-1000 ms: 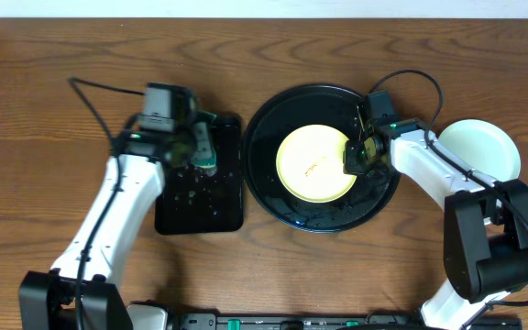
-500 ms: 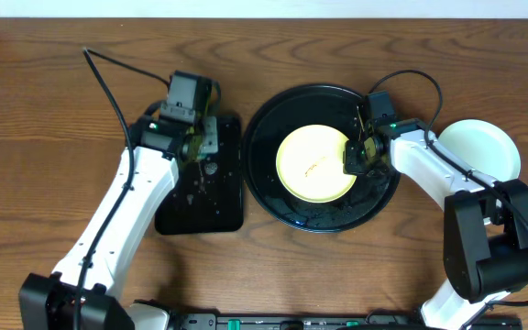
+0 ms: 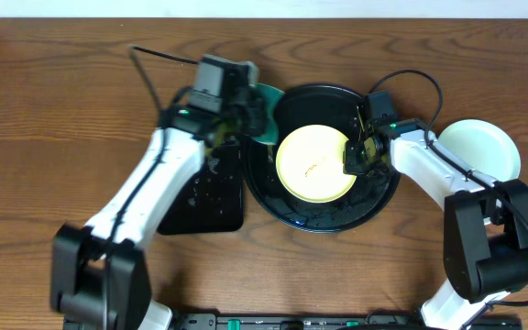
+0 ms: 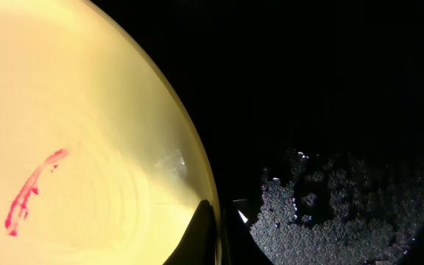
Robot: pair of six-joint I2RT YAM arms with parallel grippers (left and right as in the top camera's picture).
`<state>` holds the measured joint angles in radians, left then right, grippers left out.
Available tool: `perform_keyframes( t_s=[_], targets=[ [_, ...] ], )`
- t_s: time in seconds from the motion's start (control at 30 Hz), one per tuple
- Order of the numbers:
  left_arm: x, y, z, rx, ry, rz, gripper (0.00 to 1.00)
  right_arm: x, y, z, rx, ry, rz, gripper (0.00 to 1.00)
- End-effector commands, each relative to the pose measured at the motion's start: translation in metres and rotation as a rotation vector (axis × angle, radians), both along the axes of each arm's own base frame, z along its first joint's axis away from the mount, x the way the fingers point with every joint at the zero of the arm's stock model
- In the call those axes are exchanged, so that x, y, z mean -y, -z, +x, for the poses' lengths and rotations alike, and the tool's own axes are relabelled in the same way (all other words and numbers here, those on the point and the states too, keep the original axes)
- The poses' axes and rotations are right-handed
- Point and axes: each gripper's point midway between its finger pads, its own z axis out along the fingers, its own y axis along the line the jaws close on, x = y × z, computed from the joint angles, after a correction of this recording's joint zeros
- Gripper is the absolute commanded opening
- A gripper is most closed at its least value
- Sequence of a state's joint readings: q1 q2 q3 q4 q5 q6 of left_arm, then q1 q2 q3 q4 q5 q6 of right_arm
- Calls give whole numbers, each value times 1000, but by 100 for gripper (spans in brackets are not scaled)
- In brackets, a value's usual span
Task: Clean dirty plates on tray and stack at the side
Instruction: 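Scrub red smear on yellow plate with sponge in left gripper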
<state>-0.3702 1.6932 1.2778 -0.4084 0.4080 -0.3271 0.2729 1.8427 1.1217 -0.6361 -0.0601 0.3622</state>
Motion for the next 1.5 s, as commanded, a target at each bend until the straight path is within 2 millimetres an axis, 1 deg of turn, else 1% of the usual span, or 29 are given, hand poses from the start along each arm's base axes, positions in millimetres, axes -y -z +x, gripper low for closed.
perform_keyframes(
  t_s=[0.0, 0.13, 0.23, 0.27, 0.33, 0.4, 0.5, 0.7, 0.77, 0.8, 0.9, 0.97, 1.0, 1.07, 1.13, 1.2, 1.27, 1.33, 1.4, 1.47],
  targets=[
    [46, 13, -14, -90, 58, -90, 7, -3, 5, -6, -18, -21, -6, 1],
    [85, 39, -27, -135, 104, -100, 7, -2, 5, -6, -19, -21, -6, 1],
    [109, 55, -37, -150, 139, -97, 8, -2, 5, -6, -18, -21, -7, 1],
    [115, 61, -39, -149, 147, -89, 7, -2, 5, -6, -18, -21, -7, 1],
    [118, 72, -39, -158, 114, -62, 7, -2, 5, -6, -20, -21, -7, 1],
    [118, 84, -37, -174, 73, -42, 7, -2, 5, -6, -22, -21, -7, 1],
    [117, 99, -35, -184, 57, -20, 8, -2, 5, -7, -24, -21, -8, 1],
    [112, 134, -38, -236, 48, 29, 7, -2, 5, -7, -25, -21, -8, 1],
    [102, 145, -40, -251, 50, 75, 7, -2, 6, -8, -27, -21, -8, 1],
    [93, 149, -42, -266, 39, 107, 8, -2, 6, -8, -29, -21, -9, 1],
    [57, 160, -47, -325, -32, 229, 7, -2, 6, -8, -30, -21, -10, 1],
    [32, 162, -48, -349, -77, 303, 7, -2, 6, -8, -29, -21, -9, 1],
    [25, 159, -47, -343, -70, 320, 8, -2, 6, -8, -29, -21, -9, 1],
    [19, 148, -41, -312, -51, 318, 8, -2, 6, -8, -29, -21, -9, 1],
    [21, 132, -34, -265, -45, 295, 7, -2, 6, -8, -29, -21, -9, 1],
    [29, 110, -27, -208, -40, 248, 7, -2, 6, -8, -30, -21, -10, 1],
    [44, 89, -21, -155, -15, 173, 7, -2, 6, -8, -29, -21, -9, 1],
    [64, 75, -19, -118, 17, 99, 7, -2, 6, -8, -29, -21, -9, 1],
    [76, 73, -20, -117, 10, 61, 8, -2, 6, -8, -29, -21, -9, 1],
    [88, 78, -23, -126, 5, 42, 7, -2, 6, -8, -30, -21, -10, 1]
  ],
)
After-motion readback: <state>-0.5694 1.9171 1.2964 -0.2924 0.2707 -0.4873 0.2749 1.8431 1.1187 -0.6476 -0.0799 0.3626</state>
